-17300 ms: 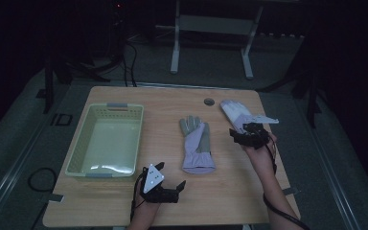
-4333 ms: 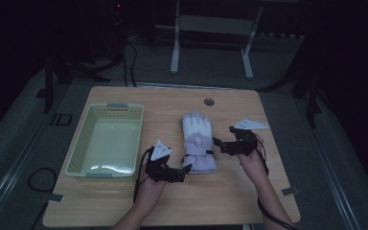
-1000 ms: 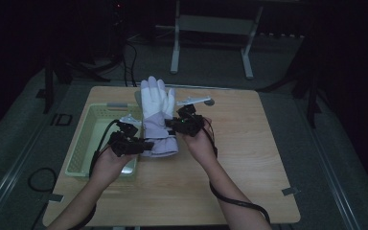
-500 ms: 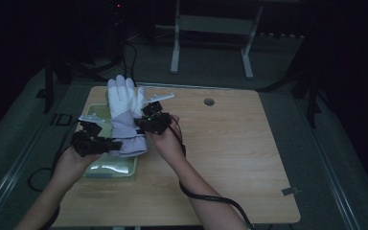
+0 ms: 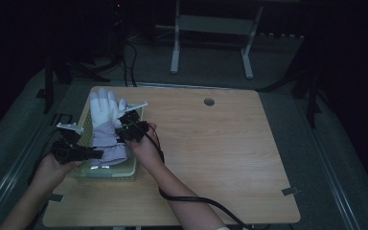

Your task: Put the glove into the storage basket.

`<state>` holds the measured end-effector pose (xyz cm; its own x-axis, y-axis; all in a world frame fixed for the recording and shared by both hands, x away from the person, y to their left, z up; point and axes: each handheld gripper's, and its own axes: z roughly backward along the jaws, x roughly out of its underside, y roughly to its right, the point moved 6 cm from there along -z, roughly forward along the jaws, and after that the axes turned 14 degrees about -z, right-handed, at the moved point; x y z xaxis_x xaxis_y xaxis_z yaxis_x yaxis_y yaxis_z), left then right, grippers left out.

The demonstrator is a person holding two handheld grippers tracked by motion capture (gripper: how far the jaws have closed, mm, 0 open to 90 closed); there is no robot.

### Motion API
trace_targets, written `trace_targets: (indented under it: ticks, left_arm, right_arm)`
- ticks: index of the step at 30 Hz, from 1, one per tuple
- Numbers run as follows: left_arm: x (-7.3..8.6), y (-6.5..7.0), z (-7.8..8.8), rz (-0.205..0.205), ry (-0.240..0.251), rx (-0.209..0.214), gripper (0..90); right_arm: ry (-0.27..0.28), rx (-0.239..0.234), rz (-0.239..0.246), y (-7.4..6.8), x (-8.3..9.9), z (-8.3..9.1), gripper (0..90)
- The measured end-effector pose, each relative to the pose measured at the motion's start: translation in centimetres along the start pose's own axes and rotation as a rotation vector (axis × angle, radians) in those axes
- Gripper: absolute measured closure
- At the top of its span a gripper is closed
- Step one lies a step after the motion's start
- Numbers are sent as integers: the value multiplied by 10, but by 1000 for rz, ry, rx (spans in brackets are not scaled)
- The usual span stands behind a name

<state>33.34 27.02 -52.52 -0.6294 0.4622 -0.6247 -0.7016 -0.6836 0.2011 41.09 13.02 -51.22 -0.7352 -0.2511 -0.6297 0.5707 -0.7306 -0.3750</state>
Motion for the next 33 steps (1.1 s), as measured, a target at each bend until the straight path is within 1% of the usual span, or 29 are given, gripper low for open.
trace_targets:
  ticks: [1,2,3,4,6,7,9,11,12,13,14,15,16,17,18,20,21,22,23,24,25,26,27,28,29,30,31,32,33]
  left_arm:
    - [9,-5,-10,25,-41,11,719]
    - [12,-6,-12,32,-51,11,718]
    - [14,-6,-15,51,-62,15,718]
    - [16,-7,-17,55,-74,18,717]
    - [20,-9,-22,79,-97,19,717]
    - [20,-9,-22,79,-97,19,716]
    - [25,-11,-30,110,-119,19,714]
    - [26,-11,-33,119,-134,18,711]
    - [26,-11,-33,119,-134,18,710]
    - [27,-11,-35,133,-141,22,709]
    - [27,-11,-35,138,-153,28,702]
    - [27,-11,-35,138,-153,28,697]
    - [27,-12,-37,133,-177,4,688]
    - [28,-11,-39,119,-194,-2,675]
    - [28,-10,-41,119,-199,-3,658]
    - [28,-9,-42,104,-210,-12,618]
    - [28,-8,-43,103,-212,-12,601]
    - [28,-8,-43,103,-212,-12,598]
    - [27,-8,-43,101,-201,-20,587]
    - [27,-8,-43,101,-201,-20,564]
    - [27,-8,-43,111,-189,-14,564]
    - [26,-8,-42,113,-187,-16,560]
    - [26,-7,-40,108,-177,-28,515]
    - [25,-7,-38,106,-165,-38,511]
    - [24,-7,-36,101,-153,-64,477]
    - [23,-6,-34,95,-144,-94,427]
    - [22,-5,-31,89,-130,-115,397]
    - [22,-5,-31,89,-130,-115,334]
    - [20,-4,-28,85,-102,-109,334]
  right_arm:
    - [-21,11,-5,2,6,-9,796]
    - [-32,16,-1,3,9,-13,796]
    - [-41,24,-4,4,12,-16,795]
    - [-47,29,-5,4,15,-19,795]
    - [-58,41,4,5,20,-26,794]
    - [-72,45,5,6,22,-30,794]
    - [-95,59,3,8,26,-36,794]
    - [-99,79,24,6,26,-37,793]
    - [-105,86,28,6,26,-38,791]
    - [-115,92,21,6,26,-39,788]
    - [-120,97,17,6,26,-40,781]
    - [-125,102,15,6,27,-40,770]
    - [-129,111,22,5,27,-41,760]
    - [-137,121,22,5,27,-42,748]
    - [-140,123,22,5,28,-42,730]
    - [-144,122,20,4,27,-42,687]
    - [-145,120,24,4,28,-42,657]
    - [-145,120,24,4,28,-42,657]
    - [-147,121,32,4,28,-42,595]
    - [-136,119,39,3,27,-41,559]
    - [-136,119,39,3,27,-41,559]
    - [-129,129,49,3,26,-40,540]
    - [-106,155,62,5,23,-36,517]
    - [-96,138,52,5,22,-33,512]
    - [-89,121,46,6,20,-30,479]
    - [-82,109,51,6,18,-28,455]
    - [-75,96,59,5,16,-26,432]
    - [-67,86,63,5,15,-23,409]
    - [-67,86,63,5,15,-23,409]
